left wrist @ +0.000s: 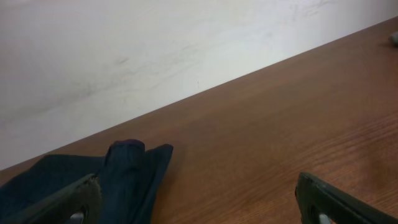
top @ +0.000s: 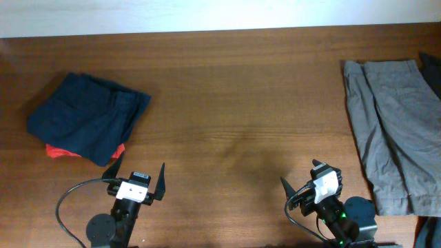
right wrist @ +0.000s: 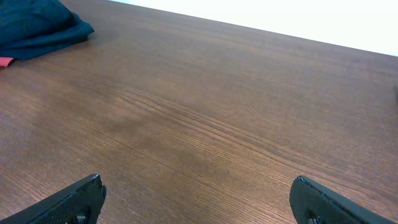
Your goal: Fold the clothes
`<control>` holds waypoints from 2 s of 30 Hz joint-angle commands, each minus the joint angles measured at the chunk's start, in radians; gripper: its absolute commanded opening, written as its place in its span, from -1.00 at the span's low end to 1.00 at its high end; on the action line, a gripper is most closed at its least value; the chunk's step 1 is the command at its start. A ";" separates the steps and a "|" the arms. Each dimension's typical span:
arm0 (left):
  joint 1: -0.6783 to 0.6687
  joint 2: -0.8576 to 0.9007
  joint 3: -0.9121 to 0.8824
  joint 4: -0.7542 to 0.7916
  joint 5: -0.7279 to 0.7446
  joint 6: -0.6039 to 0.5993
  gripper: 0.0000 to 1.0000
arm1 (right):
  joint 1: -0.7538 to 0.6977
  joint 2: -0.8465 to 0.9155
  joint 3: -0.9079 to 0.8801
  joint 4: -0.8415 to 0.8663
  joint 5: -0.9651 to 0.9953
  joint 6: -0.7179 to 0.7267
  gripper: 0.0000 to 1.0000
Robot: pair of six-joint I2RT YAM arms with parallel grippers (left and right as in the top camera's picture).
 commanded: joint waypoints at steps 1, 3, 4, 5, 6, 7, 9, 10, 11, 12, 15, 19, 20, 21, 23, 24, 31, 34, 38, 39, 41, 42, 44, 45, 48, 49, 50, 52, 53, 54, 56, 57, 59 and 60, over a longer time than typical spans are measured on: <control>-0.005 -0.003 -0.007 0.001 -0.008 0.011 0.99 | 0.005 -0.009 -0.006 -0.001 0.009 0.011 0.98; -0.005 -0.003 -0.007 0.001 -0.008 0.011 0.99 | 0.005 -0.009 -0.006 -0.002 0.009 0.011 0.97; -0.005 -0.003 -0.007 0.001 -0.008 0.011 0.99 | 0.005 -0.009 -0.006 -0.001 0.009 0.011 0.98; -0.005 -0.003 -0.007 0.001 -0.008 0.011 0.99 | 0.005 -0.009 -0.006 -0.001 0.009 0.011 0.97; -0.005 -0.003 -0.007 0.001 -0.008 0.011 0.99 | 0.005 -0.009 -0.006 -0.001 0.009 0.011 0.98; -0.005 -0.003 -0.007 0.001 -0.008 0.011 0.99 | 0.005 -0.009 -0.006 -0.001 0.009 0.011 0.97; -0.005 -0.003 -0.007 0.001 -0.008 0.011 0.99 | 0.005 -0.009 -0.006 -0.001 0.009 0.011 0.97; -0.005 -0.003 -0.007 0.001 -0.008 0.011 0.99 | 0.005 -0.009 -0.006 -0.001 0.009 0.011 0.98; -0.005 -0.003 -0.007 0.001 -0.008 0.011 0.99 | 0.005 -0.009 -0.006 -0.002 0.009 0.011 0.97; -0.005 -0.003 -0.007 0.001 -0.008 0.011 0.99 | 0.005 -0.009 -0.006 -0.001 0.009 0.011 0.98; -0.005 -0.003 -0.007 0.001 -0.008 0.011 0.99 | 0.005 -0.009 -0.006 -0.001 0.009 0.011 0.97; -0.005 -0.003 -0.007 0.001 -0.007 0.011 0.99 | 0.004 -0.009 -0.006 -0.001 0.009 0.011 0.98; -0.005 -0.003 -0.007 0.001 -0.007 0.011 0.99 | 0.005 -0.009 -0.006 -0.001 0.009 0.012 0.98; -0.005 -0.003 -0.007 0.001 -0.008 0.011 0.99 | 0.005 -0.009 -0.006 -0.001 0.009 0.011 0.98; -0.005 -0.003 -0.007 0.001 -0.008 0.011 0.99 | 0.005 -0.009 -0.006 -0.001 0.009 0.011 0.98; -0.005 -0.003 -0.007 0.001 -0.008 0.011 0.99 | 0.005 -0.009 -0.006 -0.001 0.009 0.011 0.98; -0.005 -0.003 -0.007 0.002 -0.008 0.011 0.99 | 0.005 -0.009 -0.006 -0.001 0.009 0.011 0.98; -0.005 -0.003 -0.007 0.001 -0.007 0.011 0.99 | 0.005 -0.009 -0.006 -0.001 0.009 0.011 0.98; -0.005 -0.003 -0.007 0.001 -0.003 0.011 0.99 | 0.005 -0.009 -0.006 -0.001 0.009 0.011 0.98; -0.005 -0.003 -0.007 0.001 -0.003 0.011 0.99 | 0.005 -0.009 -0.006 -0.001 0.009 0.012 0.98; -0.005 -0.003 -0.007 0.000 -0.003 0.011 0.99 | 0.005 -0.009 -0.006 -0.001 0.009 0.011 0.98; -0.005 -0.003 -0.007 -0.002 -0.004 0.011 0.99 | 0.005 -0.009 -0.006 -0.001 0.009 0.012 0.98; -0.005 -0.003 -0.007 -0.002 -0.004 0.011 0.99 | 0.005 -0.009 -0.006 -0.001 0.009 0.012 0.98; -0.005 -0.003 -0.007 -0.002 -0.003 0.011 0.99 | 0.005 -0.009 -0.006 -0.001 0.008 0.012 0.97; -0.005 -0.002 -0.007 -0.002 -0.005 -0.024 0.99 | 0.005 -0.009 -0.006 -0.001 0.008 0.012 0.97; -0.005 0.001 -0.007 -0.002 -0.008 -0.039 0.99 | 0.005 -0.009 -0.006 -0.002 0.007 0.012 0.98; -0.005 0.006 -0.007 -0.002 -0.008 -0.052 0.99 | 0.005 -0.009 -0.006 -0.001 0.005 0.012 0.98; -0.005 0.021 -0.007 -0.002 -0.008 -0.126 0.99 | 0.004 -0.009 -0.002 0.001 -0.003 0.044 0.98; -0.005 0.027 -0.005 -0.002 -0.007 -0.198 0.99 | 0.005 -0.009 0.006 0.002 -0.003 0.080 0.98; -0.005 0.031 -0.003 -0.003 -0.007 -0.252 0.99 | 0.005 -0.009 0.014 0.005 -0.003 0.111 0.98; -0.005 0.039 0.006 -0.018 -0.005 -0.366 0.99 | 0.005 -0.008 0.039 0.024 -0.002 0.173 0.98; -0.005 0.045 0.011 -0.018 0.008 -0.395 0.99 | 0.005 -0.006 0.055 0.025 -0.002 0.200 0.97; -0.005 0.063 0.027 -0.019 0.055 -0.402 0.99 | 0.005 0.010 0.105 0.015 -0.002 0.263 0.97; -0.005 0.079 0.047 -0.033 0.065 -0.402 0.99 | 0.005 0.027 0.135 0.002 -0.002 0.286 0.98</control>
